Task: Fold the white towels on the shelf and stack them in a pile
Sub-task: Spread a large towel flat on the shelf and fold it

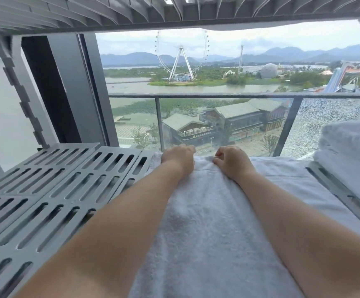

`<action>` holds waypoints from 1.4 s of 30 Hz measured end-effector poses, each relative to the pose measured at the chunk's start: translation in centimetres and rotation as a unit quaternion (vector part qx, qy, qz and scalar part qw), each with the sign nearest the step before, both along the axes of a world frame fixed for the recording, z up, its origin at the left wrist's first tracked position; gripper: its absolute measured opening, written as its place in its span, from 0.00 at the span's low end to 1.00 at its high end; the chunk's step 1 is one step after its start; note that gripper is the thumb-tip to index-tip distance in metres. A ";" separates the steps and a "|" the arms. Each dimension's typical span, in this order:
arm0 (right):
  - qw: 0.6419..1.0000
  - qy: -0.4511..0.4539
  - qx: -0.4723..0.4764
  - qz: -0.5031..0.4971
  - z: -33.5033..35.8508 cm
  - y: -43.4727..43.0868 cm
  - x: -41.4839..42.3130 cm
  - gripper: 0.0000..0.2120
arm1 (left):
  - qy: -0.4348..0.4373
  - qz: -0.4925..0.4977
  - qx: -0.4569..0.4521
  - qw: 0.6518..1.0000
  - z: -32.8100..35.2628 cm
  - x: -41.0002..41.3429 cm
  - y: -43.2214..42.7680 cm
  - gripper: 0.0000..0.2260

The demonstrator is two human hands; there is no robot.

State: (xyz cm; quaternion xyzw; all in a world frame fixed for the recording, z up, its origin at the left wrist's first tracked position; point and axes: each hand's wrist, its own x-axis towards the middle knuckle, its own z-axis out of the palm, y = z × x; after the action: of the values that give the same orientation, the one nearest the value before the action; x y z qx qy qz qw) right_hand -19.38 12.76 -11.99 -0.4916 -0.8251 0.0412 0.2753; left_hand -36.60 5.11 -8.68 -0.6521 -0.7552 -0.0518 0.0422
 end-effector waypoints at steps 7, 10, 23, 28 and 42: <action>0.998 -0.011 0.065 0.003 0.0 -0.7 -0.3 0.06 | -0.098 -0.001 0.085 0.992 -2.1 -1.0 1.3 0.06; 1.000 -0.004 -0.008 0.001 0.2 -0.5 -0.5 0.07 | -0.067 0.009 0.115 0.991 -2.1 -0.6 1.2 0.08; 0.999 -0.038 -0.011 -0.014 0.3 -1.7 -0.4 0.09 | 0.010 -0.033 0.148 0.988 -1.8 -0.3 -1.0 0.04; 0.999 -0.034 0.006 -0.025 0.2 -4.3 0.4 0.09 | 0.009 -0.062 0.161 0.985 -2.1 -0.1 -3.2 0.03; 0.980 -0.141 0.102 -0.099 1.3 -10.1 2.1 0.08 | 0.039 -0.019 0.170 0.984 -1.9 2.0 -7.6 0.11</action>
State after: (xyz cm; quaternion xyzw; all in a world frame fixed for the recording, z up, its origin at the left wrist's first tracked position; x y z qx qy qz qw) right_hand -17.28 2.69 -10.65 -0.5412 -0.8028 -0.1400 0.2075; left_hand -34.61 -2.48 -10.53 -0.6508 -0.7208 -0.1547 0.1813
